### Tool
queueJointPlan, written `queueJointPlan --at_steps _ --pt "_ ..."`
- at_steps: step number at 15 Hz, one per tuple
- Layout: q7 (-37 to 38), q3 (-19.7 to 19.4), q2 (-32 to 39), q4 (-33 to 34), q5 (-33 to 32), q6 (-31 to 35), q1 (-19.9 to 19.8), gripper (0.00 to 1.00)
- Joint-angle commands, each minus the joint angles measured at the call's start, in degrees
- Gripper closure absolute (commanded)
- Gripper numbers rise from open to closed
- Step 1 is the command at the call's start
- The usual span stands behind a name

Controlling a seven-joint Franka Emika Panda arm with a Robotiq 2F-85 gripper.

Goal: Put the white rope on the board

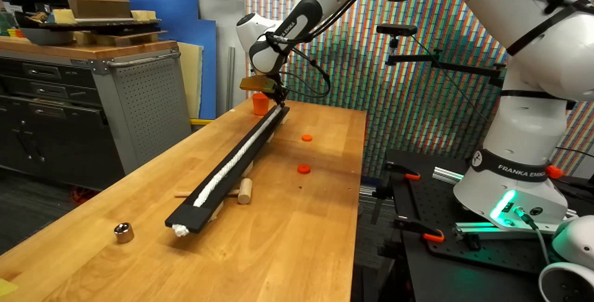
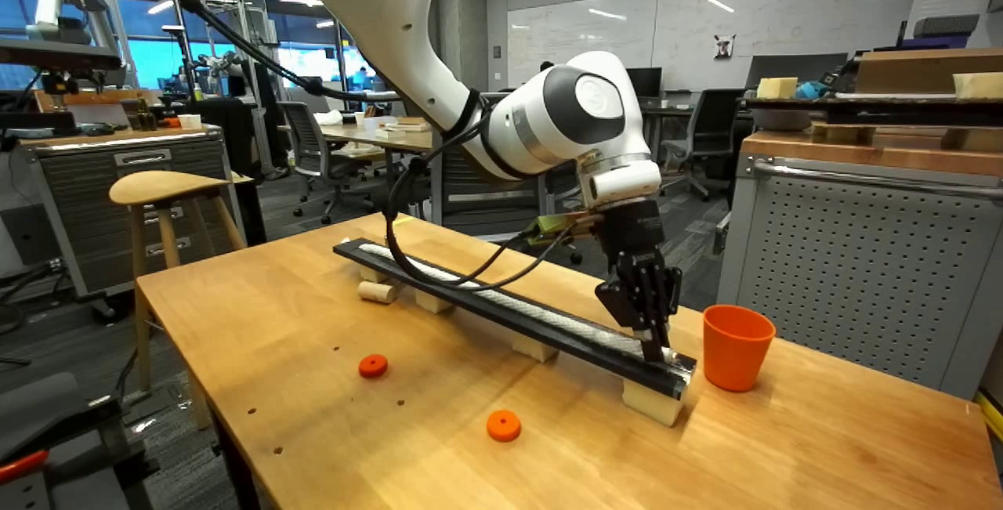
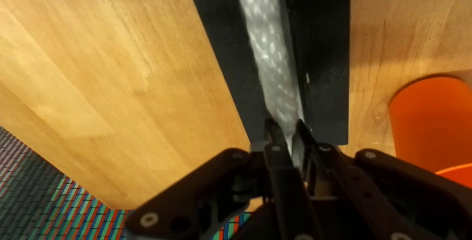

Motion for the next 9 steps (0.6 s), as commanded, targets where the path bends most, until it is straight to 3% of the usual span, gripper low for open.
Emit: queueJointPlan --at_steps 1,8,9 --pt "-1.6 -1.6 2.1 3.0 -1.8 -1.7 0.9 0.97" --pt "-2.4 -1.9 3.5 5.2 -3.2 -2.7 1.1 0.97" --pt "-2.7 -1.8 3.6 5.3 -3.2 -2.7 1.0 0.64"
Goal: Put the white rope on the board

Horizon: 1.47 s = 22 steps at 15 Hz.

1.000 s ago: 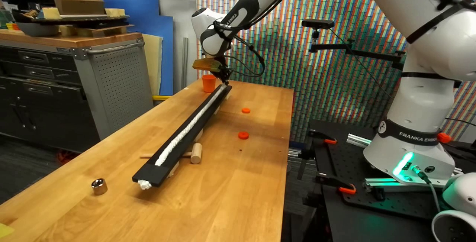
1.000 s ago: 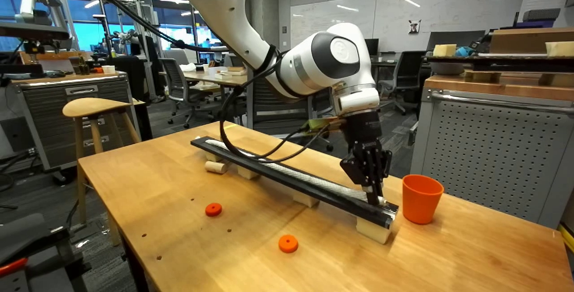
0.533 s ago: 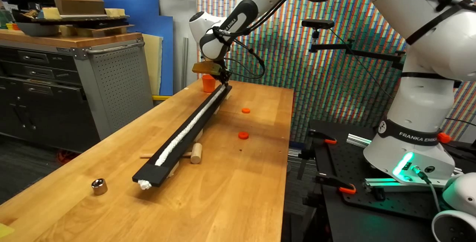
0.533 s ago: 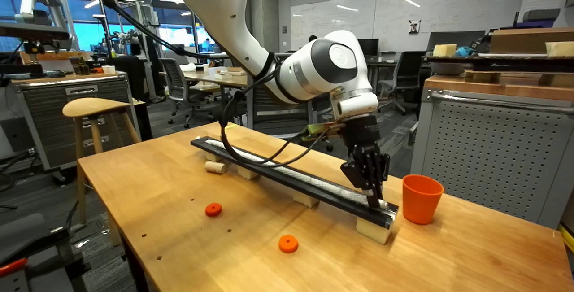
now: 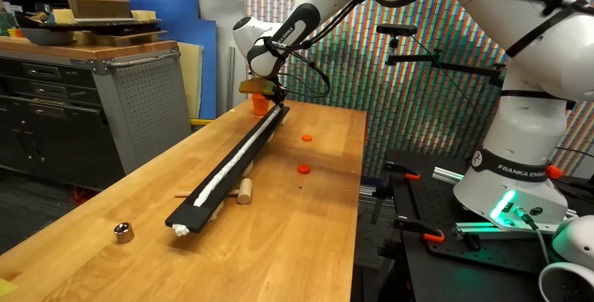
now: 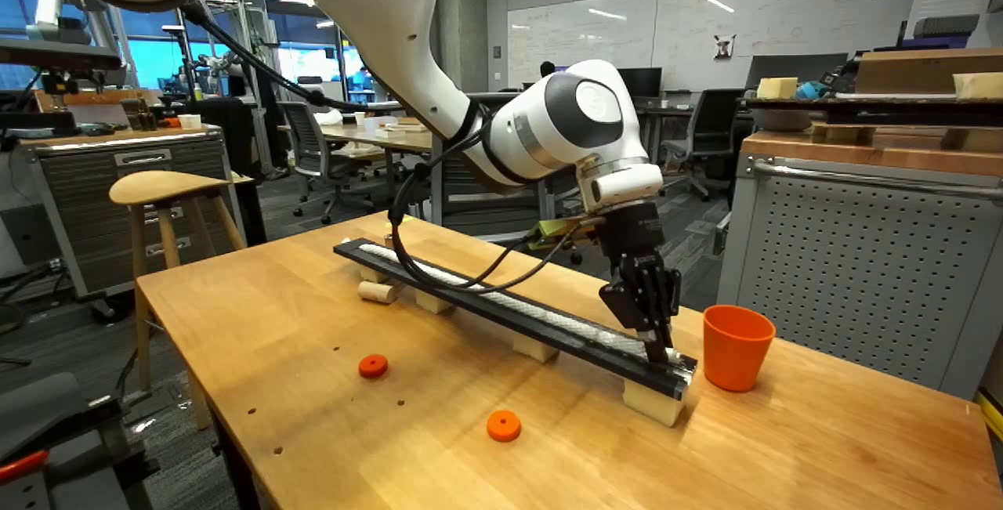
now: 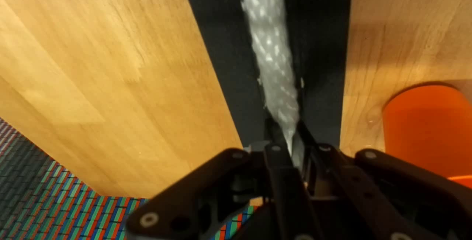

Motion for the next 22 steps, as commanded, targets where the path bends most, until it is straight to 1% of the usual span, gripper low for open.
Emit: queueJointPlan --at_steps 1,4,6,9,10,11,13,15,19,22 --pt "-1.1 -1.8 1.6 2.9 -1.1 -1.5 0.7 0.64" --pt "-1.0 -2.1 1.3 2.5 -1.2 -1.1 0.6 0.42" --pt "-0.8 -2.3 0.7 1.8 -1.1 -0.7 0.7 0.27" --pt "-1.2 -1.8 -2.1 -1.2 -1.3 2.7 1.4 0.03" --pt "-2.2 -1.2 -3.2 -2.3 -1.2 3.8 1.6 0.00" --pt "-3.3 -0.7 -4.5 -3.4 -1.1 5.2 2.0 0.00" --pt "-7.1 0.2 -8.2 -6.9 -1.9 8.0 3.9 0.00" --pt "-11.2 1.3 -12.6 -10.8 -1.7 9.2 6.0 0.00" --pt "-19.5 4.4 -21.0 -16.9 -1.5 8.2 9.3 0.00" --pt "-25.8 7.8 -27.0 -21.1 -0.6 7.8 10.5 0.00"
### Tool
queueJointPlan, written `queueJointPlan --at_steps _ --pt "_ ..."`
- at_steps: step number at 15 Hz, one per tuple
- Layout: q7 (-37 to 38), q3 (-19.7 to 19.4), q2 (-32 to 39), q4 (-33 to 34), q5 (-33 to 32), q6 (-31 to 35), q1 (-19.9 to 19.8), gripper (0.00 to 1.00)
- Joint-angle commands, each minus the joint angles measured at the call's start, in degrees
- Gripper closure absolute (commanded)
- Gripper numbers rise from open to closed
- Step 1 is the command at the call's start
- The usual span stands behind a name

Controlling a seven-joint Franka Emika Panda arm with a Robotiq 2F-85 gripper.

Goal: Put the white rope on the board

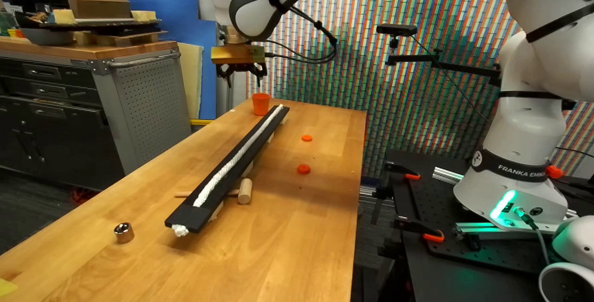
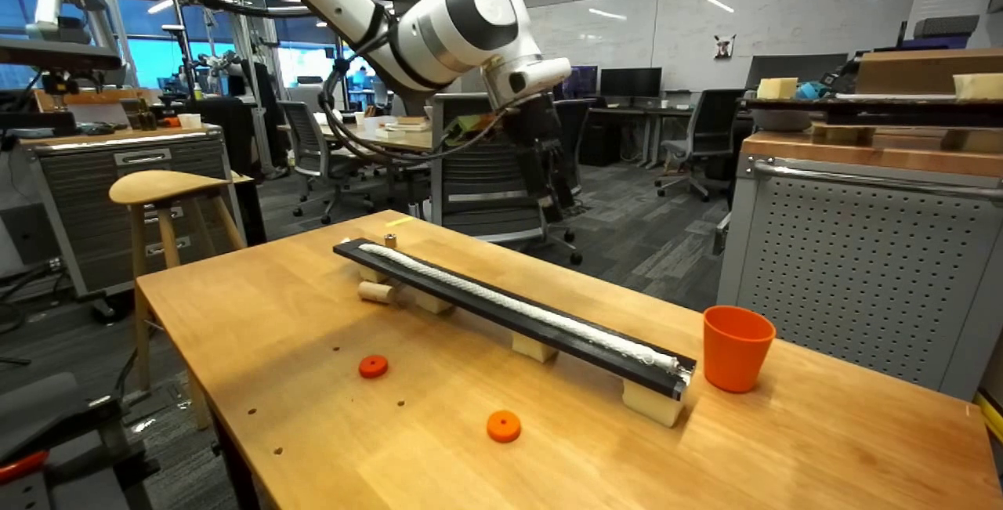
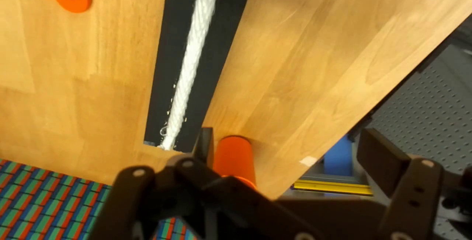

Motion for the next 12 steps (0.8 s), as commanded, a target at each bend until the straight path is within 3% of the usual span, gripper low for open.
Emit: queueJointPlan --at_steps 1,2,3,6,12 --pt "-8.4 4.0 -10.0 -8.8 0.2 0.1 0.8 0.00" --pt "-10.3 5.0 -12.0 -10.2 0.0 -0.1 1.2 0.00" --pt "-6.1 3.6 -6.0 -4.5 0.0 -0.2 0.8 0.00" --pt "-8.3 5.2 -9.9 -7.9 -0.1 -0.5 1.3 0.00" --pt "-9.1 5.2 -10.3 -9.0 -0.1 -0.4 1.1 0.00"
